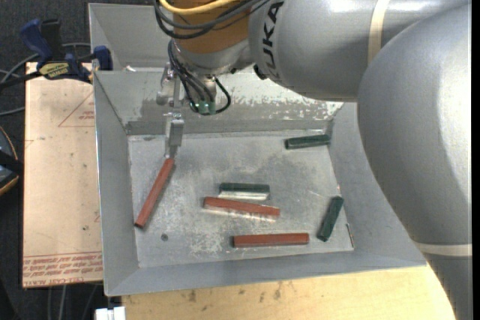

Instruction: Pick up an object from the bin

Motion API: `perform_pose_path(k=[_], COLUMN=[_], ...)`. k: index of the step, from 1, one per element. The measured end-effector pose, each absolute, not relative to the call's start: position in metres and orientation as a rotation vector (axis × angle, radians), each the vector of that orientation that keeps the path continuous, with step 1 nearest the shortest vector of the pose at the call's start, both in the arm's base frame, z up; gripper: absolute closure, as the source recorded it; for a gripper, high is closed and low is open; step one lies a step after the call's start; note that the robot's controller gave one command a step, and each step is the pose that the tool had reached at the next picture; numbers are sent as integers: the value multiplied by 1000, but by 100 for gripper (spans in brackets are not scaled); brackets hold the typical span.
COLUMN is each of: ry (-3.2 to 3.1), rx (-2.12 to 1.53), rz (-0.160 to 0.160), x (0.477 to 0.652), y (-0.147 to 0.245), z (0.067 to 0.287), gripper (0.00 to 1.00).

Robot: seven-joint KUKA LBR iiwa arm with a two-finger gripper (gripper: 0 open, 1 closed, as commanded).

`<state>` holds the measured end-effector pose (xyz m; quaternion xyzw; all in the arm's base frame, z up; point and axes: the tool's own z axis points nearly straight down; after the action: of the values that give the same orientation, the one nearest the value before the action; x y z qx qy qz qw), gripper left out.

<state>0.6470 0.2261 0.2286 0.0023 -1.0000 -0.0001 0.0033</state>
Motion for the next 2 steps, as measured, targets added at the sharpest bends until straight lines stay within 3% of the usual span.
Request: perform_pose_path(k=[1,2], ry=[-3143,-3137], rx=[1,237], rz=[-3,-3], x=[649,641], y=[225,230], z=[235,192], gripper=[0,0])
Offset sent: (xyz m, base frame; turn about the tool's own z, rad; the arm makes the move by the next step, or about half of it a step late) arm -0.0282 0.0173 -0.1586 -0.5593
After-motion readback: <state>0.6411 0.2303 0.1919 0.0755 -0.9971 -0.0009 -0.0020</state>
